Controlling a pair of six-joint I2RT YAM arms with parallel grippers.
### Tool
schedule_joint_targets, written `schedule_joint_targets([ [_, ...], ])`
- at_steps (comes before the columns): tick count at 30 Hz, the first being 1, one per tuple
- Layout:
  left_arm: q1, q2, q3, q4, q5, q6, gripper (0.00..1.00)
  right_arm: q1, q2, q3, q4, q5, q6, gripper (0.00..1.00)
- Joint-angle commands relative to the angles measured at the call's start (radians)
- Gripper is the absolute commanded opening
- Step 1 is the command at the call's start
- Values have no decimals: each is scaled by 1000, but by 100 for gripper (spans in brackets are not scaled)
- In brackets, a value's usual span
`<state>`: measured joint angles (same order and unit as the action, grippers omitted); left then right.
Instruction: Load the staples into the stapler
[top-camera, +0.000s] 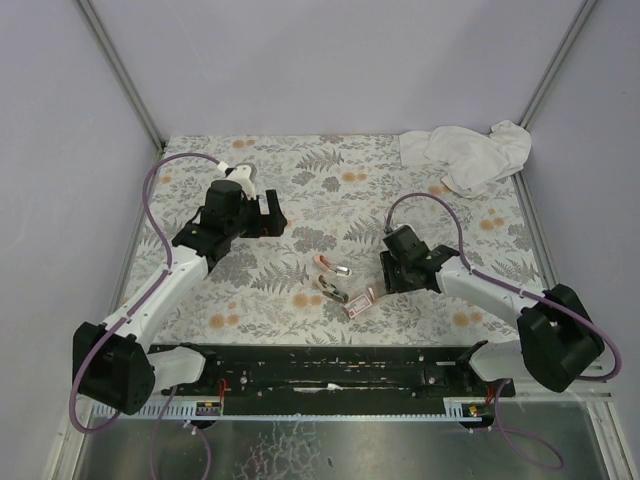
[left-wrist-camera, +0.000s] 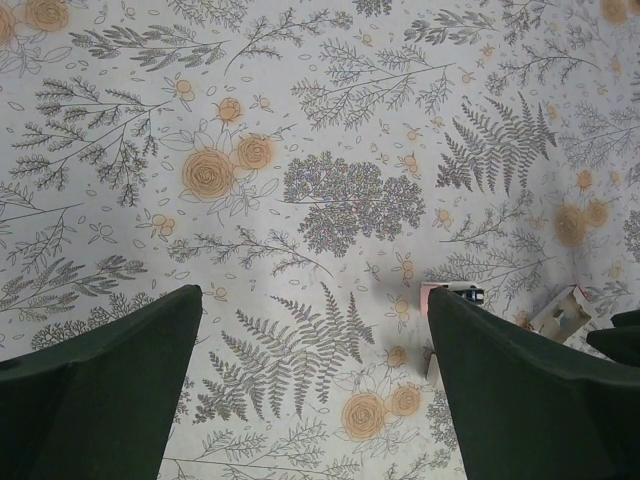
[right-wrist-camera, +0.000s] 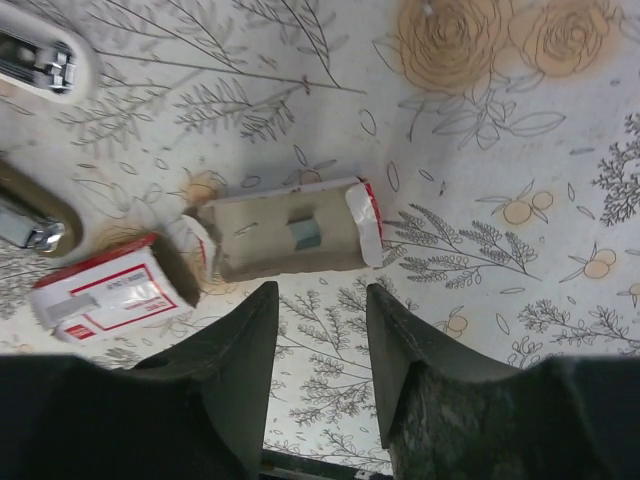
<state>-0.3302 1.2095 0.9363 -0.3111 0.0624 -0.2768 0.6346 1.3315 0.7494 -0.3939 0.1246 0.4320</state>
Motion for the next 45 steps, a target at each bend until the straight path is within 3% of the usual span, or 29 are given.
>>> schedule_joint_targets([
  [1,8,-21,-8,67,-15,-9,94,2,37,10,-40,69,35,45],
  [9,8,-23,-7,63,-14,-7,94,2,102,61,-8,39,-79,40],
  [20,9,-15,-5,64,-4,-12,94,4,161,94,43,-44,-191,44],
  [34,7,-3,-2,63,2,-12,95,18,231,118,69,-47,-230,32],
  [45,8,-1,-1,63,4,-13,95,34,239,114,64,-37,-230,29],
])
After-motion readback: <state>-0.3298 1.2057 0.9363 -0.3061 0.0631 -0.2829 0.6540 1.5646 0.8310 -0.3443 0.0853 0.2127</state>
